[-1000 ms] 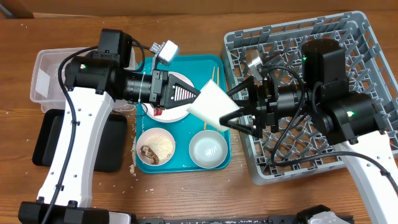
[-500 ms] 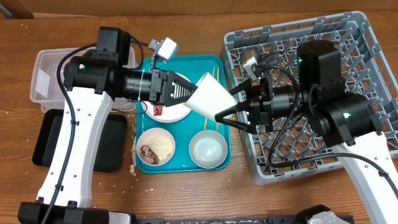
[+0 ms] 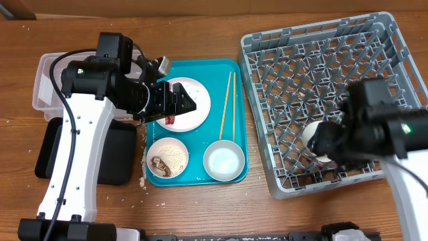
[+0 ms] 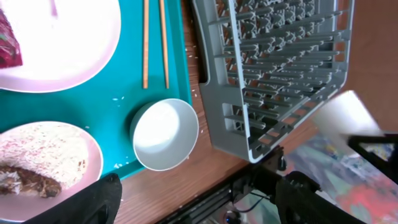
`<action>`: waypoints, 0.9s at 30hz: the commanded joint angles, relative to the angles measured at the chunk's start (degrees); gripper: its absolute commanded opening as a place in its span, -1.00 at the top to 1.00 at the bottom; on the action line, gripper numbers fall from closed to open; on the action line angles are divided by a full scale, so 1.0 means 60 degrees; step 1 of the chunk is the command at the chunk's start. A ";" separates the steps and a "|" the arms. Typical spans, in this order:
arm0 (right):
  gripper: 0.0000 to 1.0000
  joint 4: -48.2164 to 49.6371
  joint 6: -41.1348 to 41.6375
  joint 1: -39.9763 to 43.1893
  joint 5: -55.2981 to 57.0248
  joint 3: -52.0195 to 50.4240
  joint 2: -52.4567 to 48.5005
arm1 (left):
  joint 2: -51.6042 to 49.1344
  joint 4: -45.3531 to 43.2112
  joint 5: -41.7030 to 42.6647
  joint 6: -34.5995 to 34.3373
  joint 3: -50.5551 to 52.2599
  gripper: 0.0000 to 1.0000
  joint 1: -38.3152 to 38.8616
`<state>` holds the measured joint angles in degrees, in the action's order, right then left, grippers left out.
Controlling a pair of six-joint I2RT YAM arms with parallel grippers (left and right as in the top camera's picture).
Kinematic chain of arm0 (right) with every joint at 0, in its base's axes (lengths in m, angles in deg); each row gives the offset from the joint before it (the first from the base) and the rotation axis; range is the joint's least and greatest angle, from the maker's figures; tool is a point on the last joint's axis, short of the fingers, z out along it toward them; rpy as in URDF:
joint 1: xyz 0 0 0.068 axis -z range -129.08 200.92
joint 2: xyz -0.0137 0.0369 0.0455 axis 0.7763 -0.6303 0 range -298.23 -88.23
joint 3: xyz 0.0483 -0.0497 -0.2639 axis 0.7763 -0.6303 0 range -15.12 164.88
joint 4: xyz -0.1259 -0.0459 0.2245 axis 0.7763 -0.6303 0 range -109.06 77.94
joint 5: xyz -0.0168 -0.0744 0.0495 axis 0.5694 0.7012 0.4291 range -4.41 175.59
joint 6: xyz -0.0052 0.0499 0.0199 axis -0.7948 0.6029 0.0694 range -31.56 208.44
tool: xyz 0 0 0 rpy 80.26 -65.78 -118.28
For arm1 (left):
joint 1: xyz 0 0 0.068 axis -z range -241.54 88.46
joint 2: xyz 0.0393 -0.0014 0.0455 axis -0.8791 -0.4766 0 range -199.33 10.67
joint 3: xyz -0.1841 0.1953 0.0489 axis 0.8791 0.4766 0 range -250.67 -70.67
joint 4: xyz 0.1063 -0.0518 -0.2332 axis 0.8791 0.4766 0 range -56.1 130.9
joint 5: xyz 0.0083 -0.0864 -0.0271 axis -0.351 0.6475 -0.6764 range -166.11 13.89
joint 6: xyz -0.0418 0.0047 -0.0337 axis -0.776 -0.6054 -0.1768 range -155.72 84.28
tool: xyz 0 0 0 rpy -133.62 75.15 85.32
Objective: Sort waste into correct bins and load items into the dishwasher
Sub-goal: 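Set the white cup upside down in the dish rack with right gripper, then grasp the small pink bowl of food with the left gripper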
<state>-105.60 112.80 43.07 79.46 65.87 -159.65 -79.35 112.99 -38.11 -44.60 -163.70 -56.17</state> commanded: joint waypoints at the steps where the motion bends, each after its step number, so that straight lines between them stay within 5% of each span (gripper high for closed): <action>1: -0.09 -0.0215 0.0372 0.0025 0.0696 0.0058 -0.1064 | 0.0051 0.0018 -0.0160 -0.0062 -0.0076 -0.62 -0.0018; 7: -0.22 0.0204 -0.0113 0.0025 0.0251 0.0055 -0.3158 | 0.0051 0.0113 -0.0160 -0.0058 -0.0076 -0.61 -0.0018; 12: -0.85 0.0477 -0.0594 0.0029 -0.0375 0.0262 -0.3304 | 0.0051 0.0208 -0.0153 -0.0186 -0.0076 -0.48 0.0047; 14: -0.89 0.0637 -0.0455 0.0025 -0.0277 0.0637 -0.3235 | 0.0066 0.0138 -0.0226 -0.0244 -0.0076 -0.45 0.0350; 16: -0.90 0.0980 -0.0448 0.0015 -0.0368 0.1115 -0.3049 | 0.0062 0.0055 -0.1045 -0.0678 -0.0076 -0.43 0.0871; 21: -0.89 0.2754 -0.0448 0.0018 -0.1246 0.1632 -0.1876 | 0.0051 -0.0863 -0.5785 -0.3220 0.1239 -0.37 0.4091; 27: -0.90 0.2852 -0.0455 0.0018 -0.1246 0.1621 -0.1690 | -0.0386 -0.2914 -0.7111 -0.4404 0.3595 -0.15 0.6029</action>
<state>-88.57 109.82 43.07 72.55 74.57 -170.01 -80.33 96.88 -72.84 -64.14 -145.82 -21.70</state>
